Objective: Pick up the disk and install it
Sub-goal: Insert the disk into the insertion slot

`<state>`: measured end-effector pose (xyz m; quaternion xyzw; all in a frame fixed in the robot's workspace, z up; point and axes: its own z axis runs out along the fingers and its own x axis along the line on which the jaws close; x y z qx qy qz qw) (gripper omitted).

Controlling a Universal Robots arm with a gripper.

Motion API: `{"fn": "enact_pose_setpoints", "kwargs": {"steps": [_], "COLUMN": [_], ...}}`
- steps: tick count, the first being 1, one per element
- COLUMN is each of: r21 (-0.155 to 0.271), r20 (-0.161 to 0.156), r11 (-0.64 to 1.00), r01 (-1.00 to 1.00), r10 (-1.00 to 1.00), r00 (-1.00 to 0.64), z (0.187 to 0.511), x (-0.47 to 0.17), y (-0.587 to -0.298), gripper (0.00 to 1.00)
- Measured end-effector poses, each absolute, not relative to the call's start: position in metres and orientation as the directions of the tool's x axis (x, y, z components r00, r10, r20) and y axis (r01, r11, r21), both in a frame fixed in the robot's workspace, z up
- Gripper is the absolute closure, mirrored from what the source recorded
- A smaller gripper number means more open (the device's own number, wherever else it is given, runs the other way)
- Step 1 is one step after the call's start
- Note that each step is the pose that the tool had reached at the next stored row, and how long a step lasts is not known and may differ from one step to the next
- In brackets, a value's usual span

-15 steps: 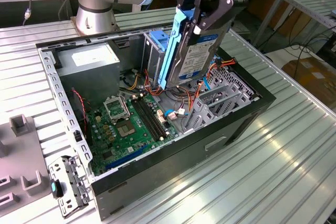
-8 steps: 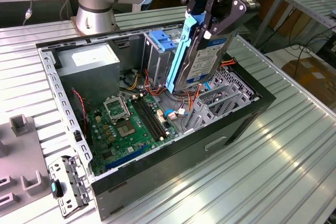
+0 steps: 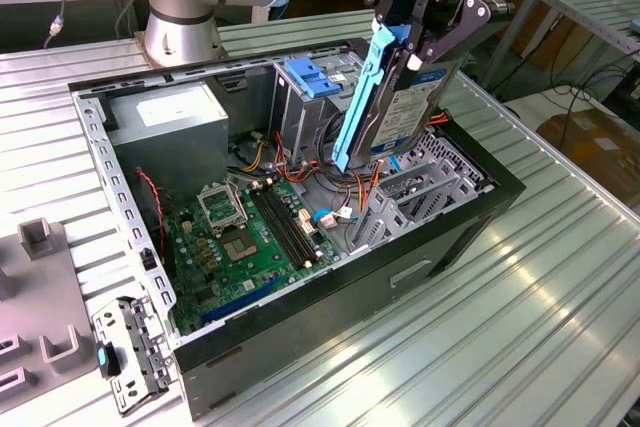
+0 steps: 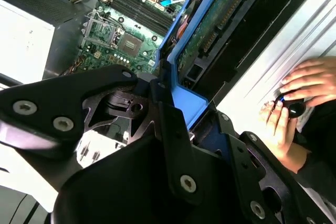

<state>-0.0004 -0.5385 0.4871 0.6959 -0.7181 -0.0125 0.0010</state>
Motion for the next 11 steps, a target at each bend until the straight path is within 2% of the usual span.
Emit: {"fn": "enact_pose_setpoints", "kwargs": {"steps": [11], "r21": [0.019], "r20": [-0.016], "r11": [0.031], "r01": [-0.999], "r10": [-0.999], "r00": [-0.032], "z": [0.475], "x": [0.032], "y": [-0.556], "gripper": [0.63]}}
